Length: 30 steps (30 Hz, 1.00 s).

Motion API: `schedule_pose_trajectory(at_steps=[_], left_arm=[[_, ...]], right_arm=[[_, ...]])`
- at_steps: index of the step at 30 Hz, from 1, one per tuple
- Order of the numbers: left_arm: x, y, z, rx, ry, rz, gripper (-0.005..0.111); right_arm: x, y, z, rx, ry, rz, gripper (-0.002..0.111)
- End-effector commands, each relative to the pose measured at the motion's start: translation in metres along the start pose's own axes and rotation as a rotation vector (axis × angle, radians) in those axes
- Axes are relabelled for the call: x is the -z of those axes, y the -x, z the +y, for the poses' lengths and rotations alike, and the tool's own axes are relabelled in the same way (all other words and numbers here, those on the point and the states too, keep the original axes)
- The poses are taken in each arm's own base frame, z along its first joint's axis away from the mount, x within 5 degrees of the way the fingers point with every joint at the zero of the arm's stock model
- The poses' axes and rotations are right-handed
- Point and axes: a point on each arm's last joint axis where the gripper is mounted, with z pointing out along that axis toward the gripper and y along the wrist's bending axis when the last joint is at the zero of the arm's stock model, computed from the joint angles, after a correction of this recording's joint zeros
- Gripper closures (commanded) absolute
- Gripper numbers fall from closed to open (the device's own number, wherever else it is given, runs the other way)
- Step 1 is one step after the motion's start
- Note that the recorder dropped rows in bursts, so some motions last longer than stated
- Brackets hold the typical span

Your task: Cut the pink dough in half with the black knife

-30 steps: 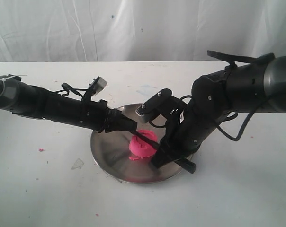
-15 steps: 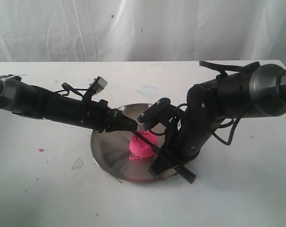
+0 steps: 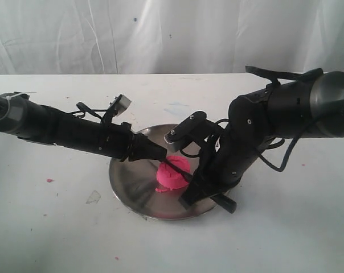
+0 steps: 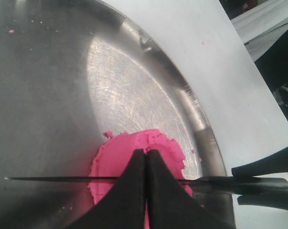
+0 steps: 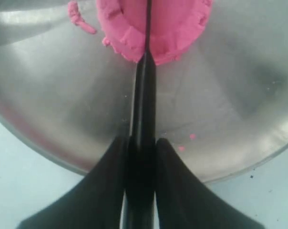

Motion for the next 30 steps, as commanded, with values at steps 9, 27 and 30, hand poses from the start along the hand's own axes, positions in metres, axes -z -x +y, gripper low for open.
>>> schedule_pose_trajectory(at_steps=[9, 27, 30], left_arm=[[-0.003, -0.011, 0.011, 0.021, 0.036, 0.044, 0.107], [-0.003, -0.015, 0.016, 0.003, 0.076, 0.070, 0.107], [-0.003, -0.015, 0.016, 0.006, 0.085, 0.076, 0.107]], right_arm=[[-0.010, -0.001, -0.005, -0.003, -0.008, 0.008, 0.108], [0.009, 0.004, -0.005, 0.002, -0.024, -0.056, 0.108], [0.014, 0.005, -0.005, 0.002, -0.027, -0.072, 0.108]])
